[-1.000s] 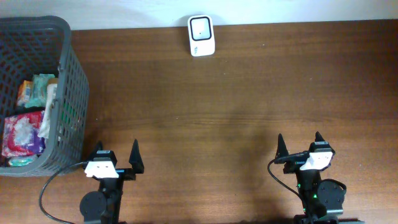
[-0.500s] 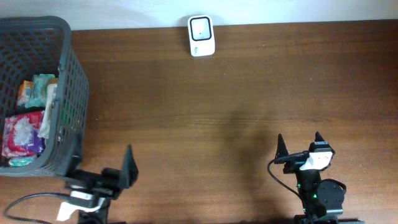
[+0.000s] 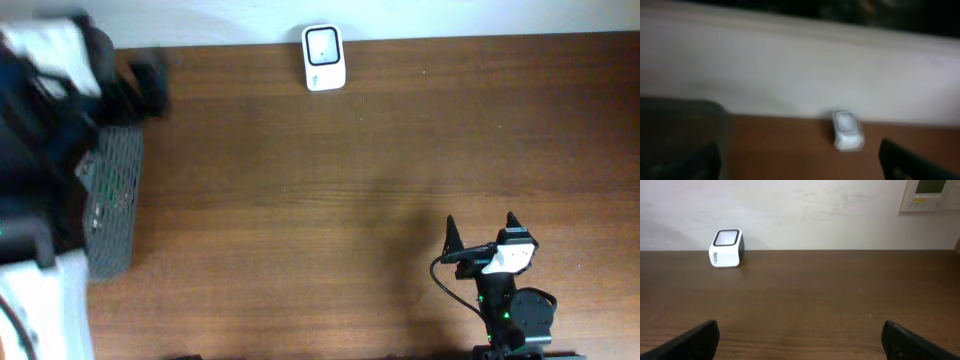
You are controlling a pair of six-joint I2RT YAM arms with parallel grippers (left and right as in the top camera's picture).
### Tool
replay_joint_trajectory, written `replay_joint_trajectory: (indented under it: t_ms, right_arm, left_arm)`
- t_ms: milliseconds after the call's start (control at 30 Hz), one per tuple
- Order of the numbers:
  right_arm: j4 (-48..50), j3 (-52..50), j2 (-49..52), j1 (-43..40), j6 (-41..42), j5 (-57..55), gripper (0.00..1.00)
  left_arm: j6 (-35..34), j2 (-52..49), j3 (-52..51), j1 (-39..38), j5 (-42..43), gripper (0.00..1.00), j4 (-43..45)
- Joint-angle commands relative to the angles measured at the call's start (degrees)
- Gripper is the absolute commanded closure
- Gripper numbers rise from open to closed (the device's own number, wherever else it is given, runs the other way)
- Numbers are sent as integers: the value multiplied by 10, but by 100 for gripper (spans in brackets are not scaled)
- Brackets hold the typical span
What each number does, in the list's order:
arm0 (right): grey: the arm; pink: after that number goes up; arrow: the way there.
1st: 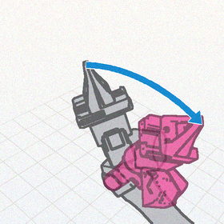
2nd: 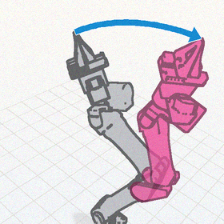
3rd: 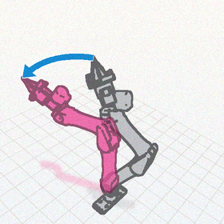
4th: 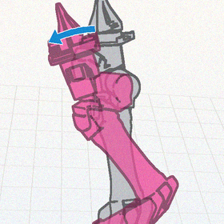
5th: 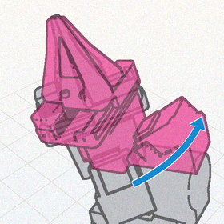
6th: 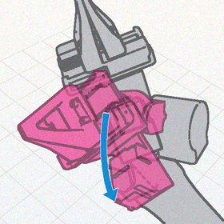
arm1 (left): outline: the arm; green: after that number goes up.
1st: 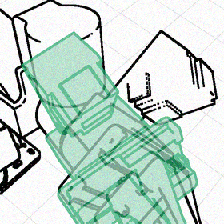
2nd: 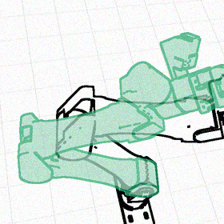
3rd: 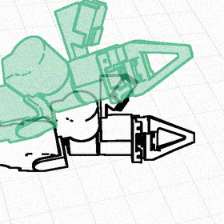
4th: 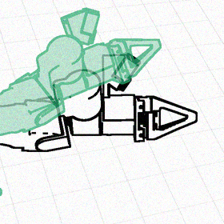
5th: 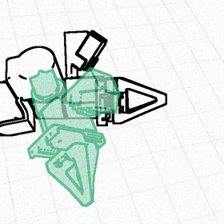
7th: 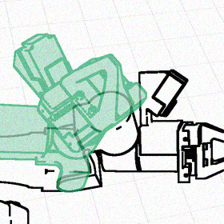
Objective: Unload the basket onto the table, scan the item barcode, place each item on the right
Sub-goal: 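Reach left gripper into basket and grasp the pink-purple package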
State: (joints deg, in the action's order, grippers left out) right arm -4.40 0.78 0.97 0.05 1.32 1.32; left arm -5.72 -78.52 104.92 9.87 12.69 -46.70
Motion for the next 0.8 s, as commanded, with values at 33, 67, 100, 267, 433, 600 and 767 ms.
replay_joint_trajectory:
  t_ms: [33, 67, 100, 267, 433, 600, 767]
  right_arm:
    - [-1, -5, -4, 5, 0, -5, 1]
    - [-1, -5, -4, 5, 0, -5, 1]
    - [-1, -5, -4, 5, 0, -5, 1]
    - [-1, -5, -4, 5, 0, -5, 1]
    - [-1, -5, -4, 5, 0, -5, 1]
    - [-1, -5, -4, 5, 0, -5, 2]
    - [-1, -5, -4, 5, 0, -5, 1]
  left_arm:
    - [-16, -175, 191, 130, -37, 1, -135]
    - [-15, -195, 190, 154, -5, 1, -167]
    - [-15, -211, 189, 170, -12, 1, -199]
    - [-156, -303, 189, 235, -219, 1, -296]
    - [-260, -380, 189, 256, -280, 1, -332]
    - [-282, -447, 188, 254, -297, 0, -335]
    - [-282, -503, 188, 254, -307, 27, -304]
